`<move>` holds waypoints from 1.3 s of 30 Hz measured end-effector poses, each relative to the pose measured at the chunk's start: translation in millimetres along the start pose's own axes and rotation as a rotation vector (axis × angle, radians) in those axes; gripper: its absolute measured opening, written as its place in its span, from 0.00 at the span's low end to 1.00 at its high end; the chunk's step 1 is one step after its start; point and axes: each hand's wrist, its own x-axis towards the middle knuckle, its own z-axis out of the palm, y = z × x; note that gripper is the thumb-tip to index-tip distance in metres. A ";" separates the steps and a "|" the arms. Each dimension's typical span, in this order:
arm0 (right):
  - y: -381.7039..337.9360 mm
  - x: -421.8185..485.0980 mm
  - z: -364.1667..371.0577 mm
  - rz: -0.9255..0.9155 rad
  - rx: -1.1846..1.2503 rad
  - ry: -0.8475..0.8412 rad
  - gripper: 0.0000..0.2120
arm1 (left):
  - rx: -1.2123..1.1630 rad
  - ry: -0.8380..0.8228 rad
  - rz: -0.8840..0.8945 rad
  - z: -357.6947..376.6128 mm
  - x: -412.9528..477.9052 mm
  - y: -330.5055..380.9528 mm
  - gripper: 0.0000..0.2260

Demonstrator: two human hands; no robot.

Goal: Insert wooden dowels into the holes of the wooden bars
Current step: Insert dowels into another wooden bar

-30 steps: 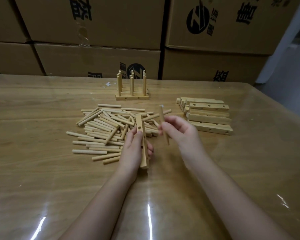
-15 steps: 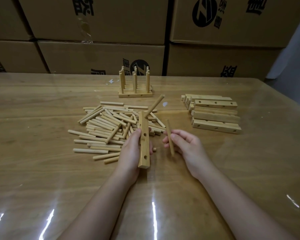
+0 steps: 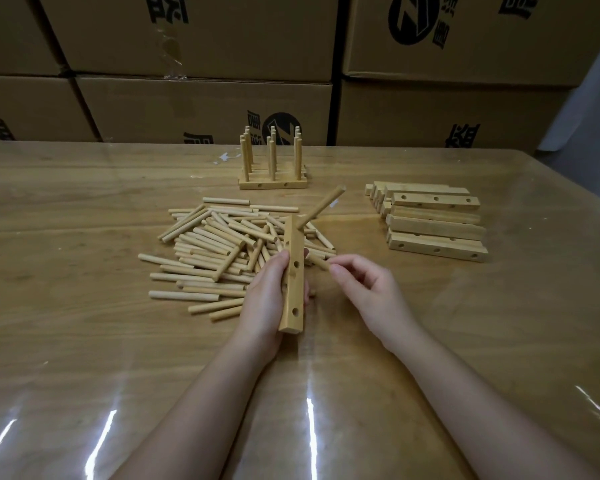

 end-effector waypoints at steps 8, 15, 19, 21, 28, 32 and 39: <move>1.7 0.0 2.2 -0.121 -0.129 -0.023 0.11 | 0.026 0.017 0.033 2.5 -3.6 4.2 0.13; -0.7 -0.7 4.6 -0.226 -0.309 0.082 0.10 | 0.051 0.009 0.050 2.6 -3.5 2.6 0.12; -2.0 -1.5 4.0 -0.318 -0.454 0.161 0.09 | 0.076 0.015 0.062 3.3 -2.0 0.0 0.11; -3.0 -1.8 3.6 -0.358 -0.532 0.200 0.09 | 0.098 0.007 0.072 3.3 -2.2 -0.7 0.11; -7.5 -2.9 2.4 -0.433 -0.668 0.250 0.08 | 0.140 0.011 0.094 4.7 -3.7 -0.3 0.10; -9.0 -3.9 1.9 -0.442 -0.700 0.254 0.08 | 0.148 0.002 0.107 4.8 -4.1 -0.1 0.10; -9.9 -4.1 2.6 -0.460 -0.738 0.277 0.07 | 0.158 -0.015 0.131 4.7 -4.4 -1.0 0.09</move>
